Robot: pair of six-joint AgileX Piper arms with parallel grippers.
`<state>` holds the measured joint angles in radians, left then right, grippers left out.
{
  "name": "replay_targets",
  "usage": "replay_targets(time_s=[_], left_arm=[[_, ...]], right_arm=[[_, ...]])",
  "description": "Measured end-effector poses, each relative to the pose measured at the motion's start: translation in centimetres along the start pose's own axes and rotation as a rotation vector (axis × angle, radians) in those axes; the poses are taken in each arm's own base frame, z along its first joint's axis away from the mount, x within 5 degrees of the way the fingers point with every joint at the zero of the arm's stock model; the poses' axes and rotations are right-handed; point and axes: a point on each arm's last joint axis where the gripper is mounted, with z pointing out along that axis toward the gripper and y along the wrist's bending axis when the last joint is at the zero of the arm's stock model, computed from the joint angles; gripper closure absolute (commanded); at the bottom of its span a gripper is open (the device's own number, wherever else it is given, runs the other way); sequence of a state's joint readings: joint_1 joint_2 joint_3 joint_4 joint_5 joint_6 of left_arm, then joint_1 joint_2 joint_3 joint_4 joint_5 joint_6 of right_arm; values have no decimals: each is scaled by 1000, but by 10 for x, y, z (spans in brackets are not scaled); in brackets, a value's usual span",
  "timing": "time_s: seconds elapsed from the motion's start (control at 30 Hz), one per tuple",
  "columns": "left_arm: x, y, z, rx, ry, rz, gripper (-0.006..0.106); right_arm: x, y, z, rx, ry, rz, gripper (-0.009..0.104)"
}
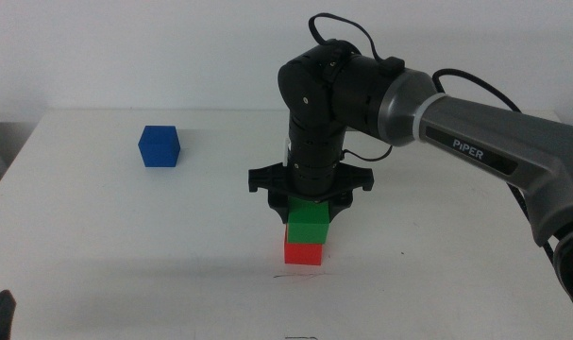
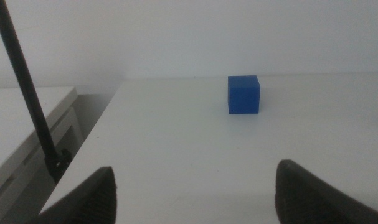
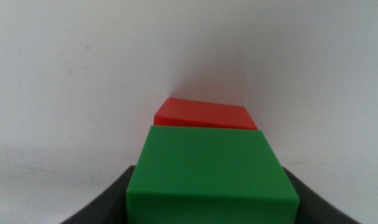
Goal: Stack red cubes first, then green, then blue cubes in a specific spot.
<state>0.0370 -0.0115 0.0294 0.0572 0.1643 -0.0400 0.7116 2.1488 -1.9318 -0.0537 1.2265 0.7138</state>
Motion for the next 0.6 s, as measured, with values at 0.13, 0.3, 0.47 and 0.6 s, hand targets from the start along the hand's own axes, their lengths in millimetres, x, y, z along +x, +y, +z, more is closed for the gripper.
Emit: replay_targets(time_s=[0.13,0.3,0.47,0.6], left_arm=[[0,0,0,0,0,0,16],[0,0,0,0,0,0,16],[0,0,0,0,0,0,16],[0,0,0,0,0,0,16]], right_arm=[[0,0,1,2,-3,-7,84],[0,0,1,1,-4,-22,66],[-2,2,3,-14,-17,-25,29],[-2,3,6,-13,-16,-25,15]])
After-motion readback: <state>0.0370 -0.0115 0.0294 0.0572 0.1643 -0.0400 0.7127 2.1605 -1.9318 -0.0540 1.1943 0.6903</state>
